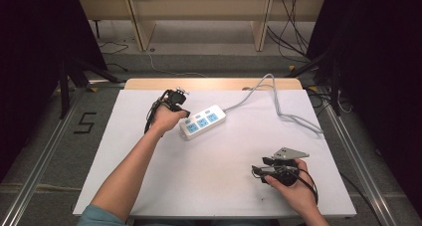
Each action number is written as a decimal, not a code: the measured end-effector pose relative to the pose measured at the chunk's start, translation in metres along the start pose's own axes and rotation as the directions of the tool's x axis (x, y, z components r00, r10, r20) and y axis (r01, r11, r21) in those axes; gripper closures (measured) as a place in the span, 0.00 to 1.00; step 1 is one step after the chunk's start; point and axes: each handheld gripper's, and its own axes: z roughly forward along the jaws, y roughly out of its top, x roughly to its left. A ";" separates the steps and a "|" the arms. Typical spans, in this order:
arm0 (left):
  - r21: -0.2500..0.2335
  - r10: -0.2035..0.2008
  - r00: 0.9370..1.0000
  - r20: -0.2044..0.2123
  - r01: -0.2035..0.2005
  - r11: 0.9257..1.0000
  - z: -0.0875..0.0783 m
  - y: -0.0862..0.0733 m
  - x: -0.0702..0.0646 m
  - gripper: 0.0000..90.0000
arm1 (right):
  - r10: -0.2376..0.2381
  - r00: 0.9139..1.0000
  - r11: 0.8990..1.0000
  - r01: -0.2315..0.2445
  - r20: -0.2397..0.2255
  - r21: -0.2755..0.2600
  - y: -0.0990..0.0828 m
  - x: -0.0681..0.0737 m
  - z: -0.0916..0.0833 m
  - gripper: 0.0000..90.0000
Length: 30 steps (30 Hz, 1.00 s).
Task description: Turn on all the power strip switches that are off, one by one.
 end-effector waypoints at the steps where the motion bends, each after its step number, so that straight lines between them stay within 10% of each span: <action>1: 0.001 -0.003 1.000 0.003 0.003 1.000 0.000 0.000 0.000 1.00 | 0.001 1.000 1.000 -0.001 0.000 0.000 0.000 0.000 0.000 0.51; 30: 0.037 0.029 1.000 0.008 -0.029 0.999 0.006 -0.001 -0.005 1.00 | -0.007 1.000 1.000 0.007 -0.002 0.005 -0.001 0.000 0.000 0.51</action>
